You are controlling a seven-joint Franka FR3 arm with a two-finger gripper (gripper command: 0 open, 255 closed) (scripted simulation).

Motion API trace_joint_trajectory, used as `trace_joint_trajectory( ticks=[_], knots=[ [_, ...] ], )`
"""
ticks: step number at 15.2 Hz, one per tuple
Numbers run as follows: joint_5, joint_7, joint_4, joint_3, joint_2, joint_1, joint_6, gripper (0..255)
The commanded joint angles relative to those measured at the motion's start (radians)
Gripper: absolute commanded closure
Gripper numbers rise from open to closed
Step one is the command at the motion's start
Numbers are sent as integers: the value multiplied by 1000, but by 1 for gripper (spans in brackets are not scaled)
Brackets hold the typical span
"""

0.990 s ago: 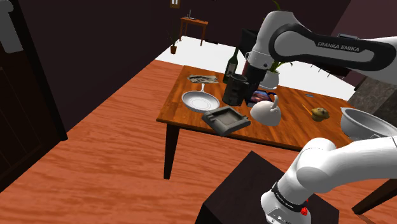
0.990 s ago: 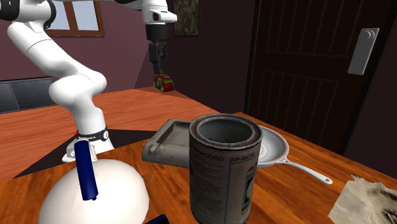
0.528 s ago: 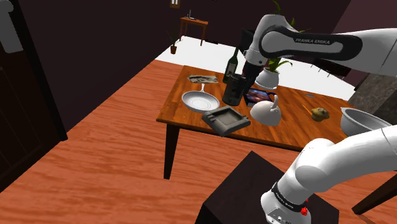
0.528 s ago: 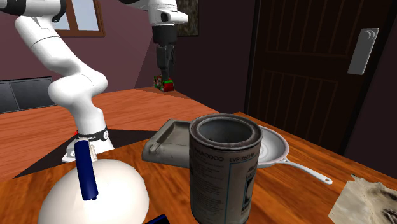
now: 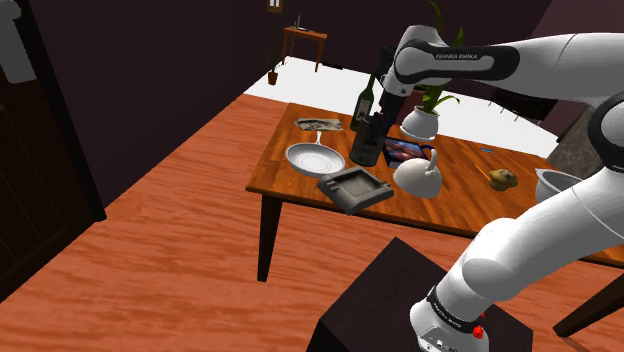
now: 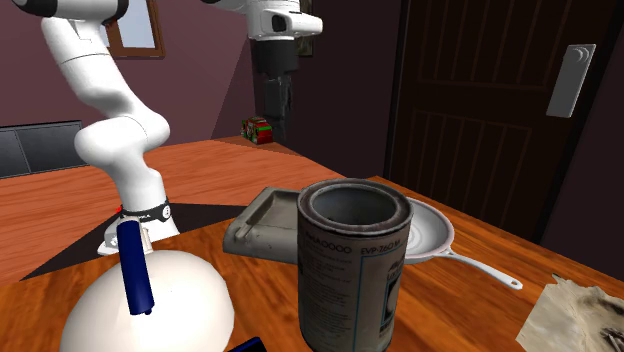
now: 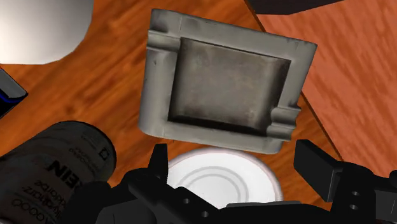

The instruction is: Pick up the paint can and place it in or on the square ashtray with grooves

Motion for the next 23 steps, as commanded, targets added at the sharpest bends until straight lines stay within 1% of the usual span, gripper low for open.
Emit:
trace_joint_trajectory(
  ticks=[1, 4, 8, 11, 14, 15, 22, 23],
  knots=[
    [8, -38, 60, -26, 70, -5, 15, 0],
    [29, -98, 152, -65, 168, -18, 27, 0],
    [73, -180, 295, -108, 307, -43, 28, 0],
    [118, -241, 418, -134, 419, -71, 16, 0],
    [168, -297, 561, -151, 538, -109, -10, 0],
    [173, -303, 577, -151, 551, -115, -13, 0],
    [180, -308, 494, -147, 565, -114, 83, 0],
    [180, -308, 493, -147, 565, -114, 83, 0]
  ],
)
